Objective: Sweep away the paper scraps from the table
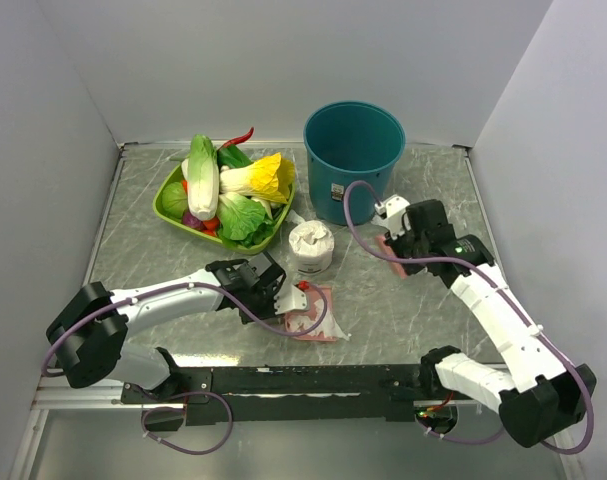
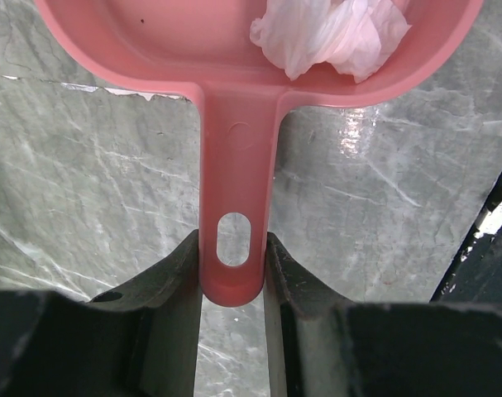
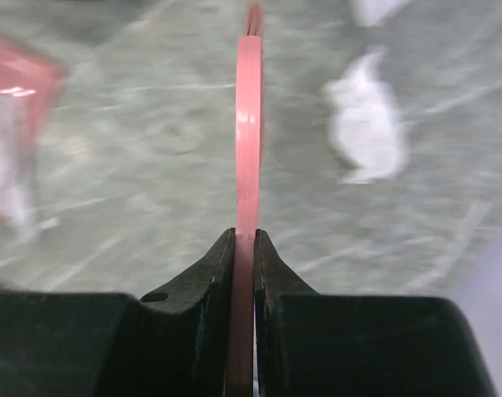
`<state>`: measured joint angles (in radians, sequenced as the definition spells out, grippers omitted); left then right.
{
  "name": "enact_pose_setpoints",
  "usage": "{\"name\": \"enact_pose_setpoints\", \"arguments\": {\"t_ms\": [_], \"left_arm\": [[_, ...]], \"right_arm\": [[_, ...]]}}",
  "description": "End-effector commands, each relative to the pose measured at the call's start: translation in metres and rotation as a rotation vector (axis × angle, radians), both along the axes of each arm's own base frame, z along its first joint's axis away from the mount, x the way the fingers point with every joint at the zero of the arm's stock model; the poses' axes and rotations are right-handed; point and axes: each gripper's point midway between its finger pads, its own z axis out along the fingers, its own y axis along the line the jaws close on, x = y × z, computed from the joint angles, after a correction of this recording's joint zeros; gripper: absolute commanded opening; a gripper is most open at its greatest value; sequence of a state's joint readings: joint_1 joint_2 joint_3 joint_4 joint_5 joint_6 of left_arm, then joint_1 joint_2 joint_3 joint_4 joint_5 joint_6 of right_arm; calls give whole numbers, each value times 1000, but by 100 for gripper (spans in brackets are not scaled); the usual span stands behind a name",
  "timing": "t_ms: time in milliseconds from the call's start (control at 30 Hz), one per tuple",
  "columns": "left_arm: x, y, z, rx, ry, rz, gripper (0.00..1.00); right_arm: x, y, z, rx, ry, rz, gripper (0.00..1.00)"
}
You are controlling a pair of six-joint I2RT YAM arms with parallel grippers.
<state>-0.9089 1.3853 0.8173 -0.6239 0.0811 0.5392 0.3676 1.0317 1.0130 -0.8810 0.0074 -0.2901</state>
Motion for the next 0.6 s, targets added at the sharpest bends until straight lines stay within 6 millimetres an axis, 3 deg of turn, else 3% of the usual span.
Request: {"name": "enact_pose_setpoints", "arguments": {"t_ms": [0, 33, 167, 333, 467, 567], "left_arm": [[6, -5, 11, -30, -31, -11, 17], [6, -5, 11, -35, -35, -11, 25], [2, -4, 6, -39, -29, -31, 36], [-1, 2, -4, -39, -39, -59, 50], [-8, 6, -12, -45, -15, -73, 52], [-12, 5, -12, -71, -2, -82, 50]], "right_arm": [[46, -53, 32, -197, -225, -55, 0], [52, -59, 34, -217, -242, -61, 0], [75, -94, 38, -295, -280, -98, 0], [100, -112, 15, -373, -258, -74, 0], [111, -120, -10, -399, -194, -60, 0], [108, -116, -16, -362, -145, -58, 0]]}}
